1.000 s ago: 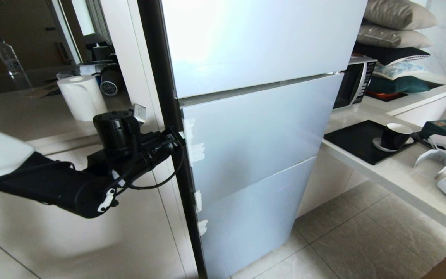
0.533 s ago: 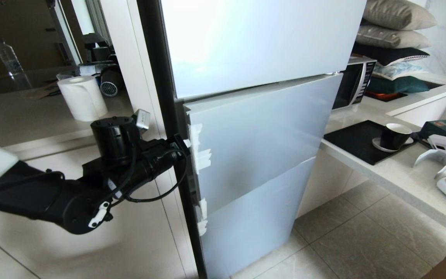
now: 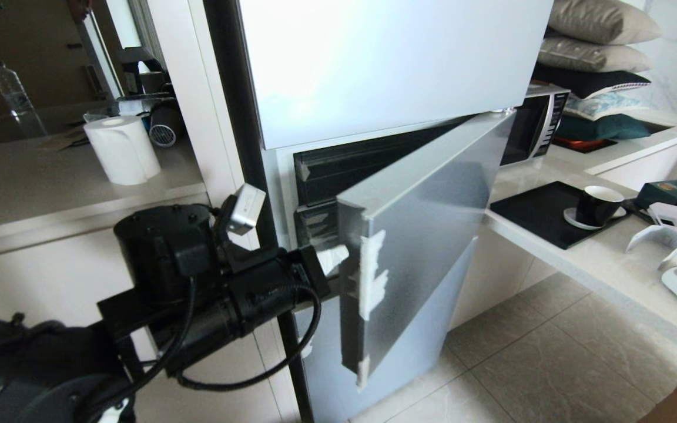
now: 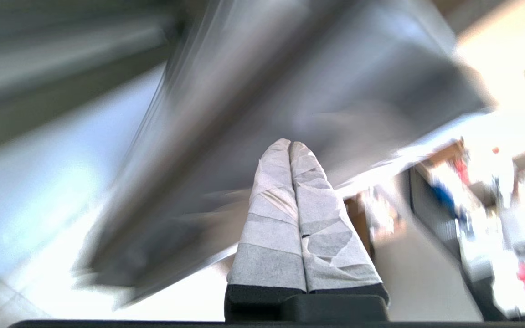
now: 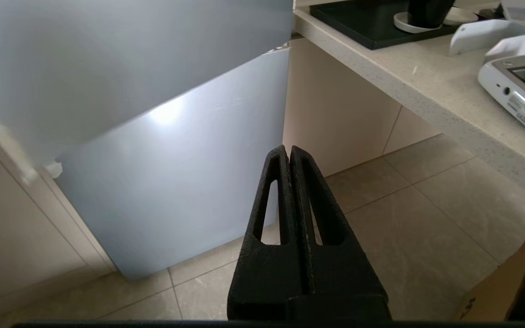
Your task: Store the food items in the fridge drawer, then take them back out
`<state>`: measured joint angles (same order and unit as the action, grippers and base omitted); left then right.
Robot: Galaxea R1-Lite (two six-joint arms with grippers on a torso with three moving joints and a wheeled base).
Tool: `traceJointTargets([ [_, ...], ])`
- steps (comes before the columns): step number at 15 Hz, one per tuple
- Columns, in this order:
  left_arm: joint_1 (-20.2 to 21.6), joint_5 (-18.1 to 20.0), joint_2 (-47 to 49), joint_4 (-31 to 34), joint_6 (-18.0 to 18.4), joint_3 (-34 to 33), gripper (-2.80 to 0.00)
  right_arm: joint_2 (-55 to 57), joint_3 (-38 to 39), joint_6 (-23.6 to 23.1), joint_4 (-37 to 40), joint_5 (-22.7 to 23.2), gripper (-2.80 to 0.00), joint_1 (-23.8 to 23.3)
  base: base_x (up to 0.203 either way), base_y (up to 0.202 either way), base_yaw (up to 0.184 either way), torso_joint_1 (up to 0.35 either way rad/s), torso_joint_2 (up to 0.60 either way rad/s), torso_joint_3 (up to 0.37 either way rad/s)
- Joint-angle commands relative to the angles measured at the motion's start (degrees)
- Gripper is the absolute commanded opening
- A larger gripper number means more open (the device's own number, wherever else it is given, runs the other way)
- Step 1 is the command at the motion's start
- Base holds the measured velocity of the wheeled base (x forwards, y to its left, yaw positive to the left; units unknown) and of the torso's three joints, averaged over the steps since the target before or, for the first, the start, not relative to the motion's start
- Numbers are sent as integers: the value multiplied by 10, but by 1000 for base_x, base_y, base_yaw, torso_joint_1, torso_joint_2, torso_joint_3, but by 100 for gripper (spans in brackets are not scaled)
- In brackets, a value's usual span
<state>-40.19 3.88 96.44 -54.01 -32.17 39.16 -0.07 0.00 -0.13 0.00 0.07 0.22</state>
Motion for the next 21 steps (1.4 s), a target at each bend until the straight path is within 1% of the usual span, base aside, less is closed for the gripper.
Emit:
traceJointTargets([
  [1,-35,-3,-62,0,17,-71,-280,0,0,0,0,0,-280,0,0,0,0,0,0,0],
  [3,-45,-2,-100,0,62,-127,-280,0,0,-1,0,0,-280,0,0,0,0,0,0,0],
  [4,-46,-3,-124,0,75,-148,-280,0,0,-1,0,0,-280,0,0,0,0,0,0,0],
  [7,-41,-7,-216,4,89,-176,-280,0,0,-1,0,0,-280,0,0,0,0,0,0,0],
  [8,-33,-15,-256,11,100,-179,-280,0,0,-1,0,0,-280,0,0,0,0,0,0,0],
  [10,7,-46,-340,51,151,-176,-280,0,0,-1,0,0,-280,0,0,0,0,0,0,0],
  [11,34,-61,-389,82,179,-172,-280,0,0,-2,0,0,-280,0,0,0,0,0,0,0],
  [12,76,-70,-436,113,198,-169,-280,0,0,-4,0,0,-280,0,0,0,0,0,0,0],
  [13,137,-75,-465,141,208,-168,-280,1,-1,-3,0,0,-280,0,0,0,0,0,0,0],
  [14,214,-78,-501,174,215,-170,-280,0,0,-2,0,0,-280,0,0,0,0,0,0,0],
  [15,278,-82,-552,222,220,-175,-280,0,0,-2,0,0,-280,0,0,0,0,0,0,0],
  [17,385,-90,-644,340,228,-179,-280,0,0,-2,0,0,-280,0,0,0,0,0,0,0],
  [18,429,-93,-687,404,234,-180,-280,0,-1,-2,0,0,-280,0,0,0,0,0,0,0],
  [19,459,-94,-727,465,246,-181,-280,0,0,0,0,0,-280,0,0,0,0,0,0,0],
  [21,489,-95,-792,581,265,-186,-280,0,0,0,0,0,-280,0,0,0,0,0,0,0],
])
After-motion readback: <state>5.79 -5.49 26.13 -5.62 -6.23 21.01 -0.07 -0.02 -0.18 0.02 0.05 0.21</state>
